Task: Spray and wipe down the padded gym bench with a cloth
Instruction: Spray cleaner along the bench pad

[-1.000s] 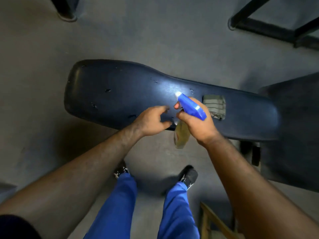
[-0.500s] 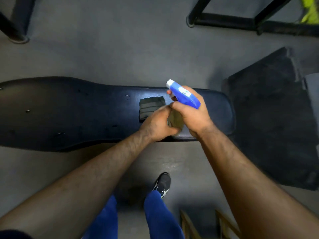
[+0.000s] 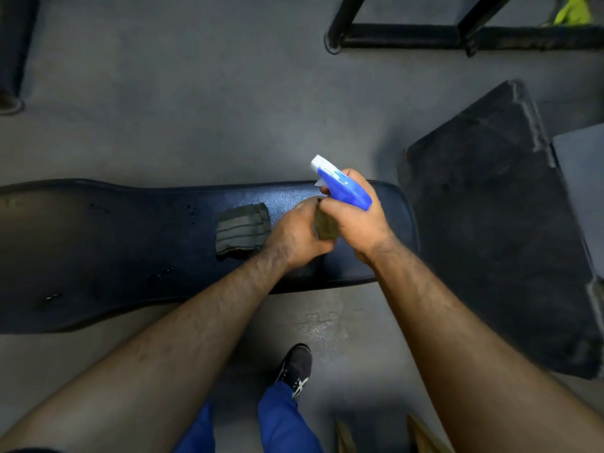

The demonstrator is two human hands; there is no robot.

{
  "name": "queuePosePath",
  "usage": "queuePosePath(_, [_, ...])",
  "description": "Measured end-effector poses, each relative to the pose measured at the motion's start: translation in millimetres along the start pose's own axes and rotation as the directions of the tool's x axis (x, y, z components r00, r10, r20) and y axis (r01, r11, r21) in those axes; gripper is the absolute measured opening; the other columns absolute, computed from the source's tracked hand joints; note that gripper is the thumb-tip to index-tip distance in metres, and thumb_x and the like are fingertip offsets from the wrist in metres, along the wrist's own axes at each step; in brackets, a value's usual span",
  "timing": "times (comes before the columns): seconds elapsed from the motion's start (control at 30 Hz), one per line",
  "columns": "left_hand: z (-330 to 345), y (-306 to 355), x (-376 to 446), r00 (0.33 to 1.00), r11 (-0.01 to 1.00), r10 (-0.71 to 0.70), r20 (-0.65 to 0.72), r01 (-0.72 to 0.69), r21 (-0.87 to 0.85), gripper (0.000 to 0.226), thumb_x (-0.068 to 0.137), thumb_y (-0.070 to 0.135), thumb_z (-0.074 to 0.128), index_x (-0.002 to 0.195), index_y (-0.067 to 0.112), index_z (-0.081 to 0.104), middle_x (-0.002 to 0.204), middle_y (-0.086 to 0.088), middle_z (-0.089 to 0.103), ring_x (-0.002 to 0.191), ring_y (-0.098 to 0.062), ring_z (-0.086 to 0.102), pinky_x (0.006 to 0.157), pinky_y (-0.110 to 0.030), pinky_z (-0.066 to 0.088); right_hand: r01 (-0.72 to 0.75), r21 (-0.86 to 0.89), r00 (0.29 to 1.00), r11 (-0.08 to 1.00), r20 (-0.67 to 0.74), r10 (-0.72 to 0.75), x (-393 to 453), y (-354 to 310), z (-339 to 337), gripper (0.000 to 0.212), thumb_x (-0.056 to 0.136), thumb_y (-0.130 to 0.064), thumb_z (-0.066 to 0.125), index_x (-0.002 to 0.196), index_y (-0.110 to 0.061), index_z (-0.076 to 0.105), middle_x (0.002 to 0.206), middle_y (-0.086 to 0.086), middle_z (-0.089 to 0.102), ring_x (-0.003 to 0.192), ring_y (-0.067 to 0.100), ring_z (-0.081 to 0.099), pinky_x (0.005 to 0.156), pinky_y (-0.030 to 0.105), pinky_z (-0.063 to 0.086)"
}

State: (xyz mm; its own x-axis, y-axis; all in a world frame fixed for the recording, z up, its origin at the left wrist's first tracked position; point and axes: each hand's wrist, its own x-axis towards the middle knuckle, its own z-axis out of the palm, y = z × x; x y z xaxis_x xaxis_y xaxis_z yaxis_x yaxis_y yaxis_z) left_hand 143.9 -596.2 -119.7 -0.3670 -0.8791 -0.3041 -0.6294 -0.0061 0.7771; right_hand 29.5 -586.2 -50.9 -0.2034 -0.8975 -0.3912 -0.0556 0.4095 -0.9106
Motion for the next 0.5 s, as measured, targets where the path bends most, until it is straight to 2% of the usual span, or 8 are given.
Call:
queuePosePath(0.17, [4.2,2.7,-2.8,1.000,1.000,0.024,0.004,-0.024,-0.018,0.063,0.062,0.032,0.070,0.122,0.023,0.055,0.120,0.006,0.062,0.106,-0.012,0.061,0.090,-0.037,0.051,0.010,0.009,1.000,1.000,-0.018,-0.010,-0.5,10.2,-2.6,0.044,0.061,-0.009,0.060,0.104,0.000,0.057,0.080,0.008,0.056,0.067,0.016,0.050,0.061,0.030,0.044])
queuePosePath(0.23, [3.5,3.1,-2.5,0.999,0.999,0.036,0.020,-0.036,-0.003,0.059,0.064,0.026,0.072,0.121,0.024,0.055,0.119,0.006,0.061,0.107,-0.011,0.060,0.091,-0.037,0.051,0.017,0.048,1.000,0.999,-0.022,-0.016,-2.5,17.9,-4.3,0.048,0.062,-0.010,0.069,0.108,-0.004,0.056,0.085,0.005,0.059,0.073,0.014,0.053,0.070,0.037,0.050])
queuePosePath(0.3, [1.3,2.1,-3.4,0.999,0.999,0.038,0.026,-0.038,0.017,0.058,0.066,0.024,0.074,0.120,0.022,0.055,0.118,0.005,0.061,0.108,-0.012,0.058,0.091,-0.039,0.051,0.019,0.064,0.999,0.998,-0.033,-0.017,-5.7,26.5,-7.8,0.057,0.061,-0.015,0.079,0.112,-0.016,0.055,0.096,0.002,0.064,0.085,0.012,0.060,0.090,0.044,0.053])
queuePosePath(0.37, [-1.0,-0.6,-6.5,0.999,0.998,0.019,0.033,-0.021,0.059,0.071,0.068,0.028,0.078,0.132,0.020,0.049,0.130,0.002,0.058,0.118,-0.015,0.055,0.097,-0.039,0.049,0.020,0.092,0.997,0.996,-0.072,-0.013,-12.5,34.4,-9.7,0.077,0.057,-0.024,0.085,0.126,-0.017,0.052,0.118,0.006,0.066,0.106,0.016,0.063,0.104,0.044,0.048])
queuePosePath(0.43, [-5.5,-3.2,-15.3,0.999,0.991,-0.035,0.040,0.030,0.128,0.092,0.072,0.031,0.079,0.149,0.013,0.033,0.148,-0.006,0.044,0.135,-0.019,0.043,0.110,-0.034,0.038,-0.003,0.130,0.990,0.992,-0.138,0.021,-22.9,39.2,-7.3,0.092,0.056,-0.031,0.087,0.136,-0.014,0.047,0.131,0.009,0.061,0.124,0.021,0.058,0.111,0.041,0.044])
queuePosePath(0.5, [-8.6,-8.1,-29.2,0.996,0.984,-0.080,0.028,0.075,0.160,0.094,0.077,0.029,0.077,0.153,0.008,0.025,0.155,-0.010,0.035,0.142,-0.021,0.034,0.114,-0.029,0.029,-0.061,0.183,0.971,0.981,-0.215,0.100,-37.1,45.3,0.8,0.085,0.060,-0.030,0.088,0.134,-0.020,0.048,0.130,0.005,0.059,0.127,0.018,0.055,0.113,0.040,0.042])
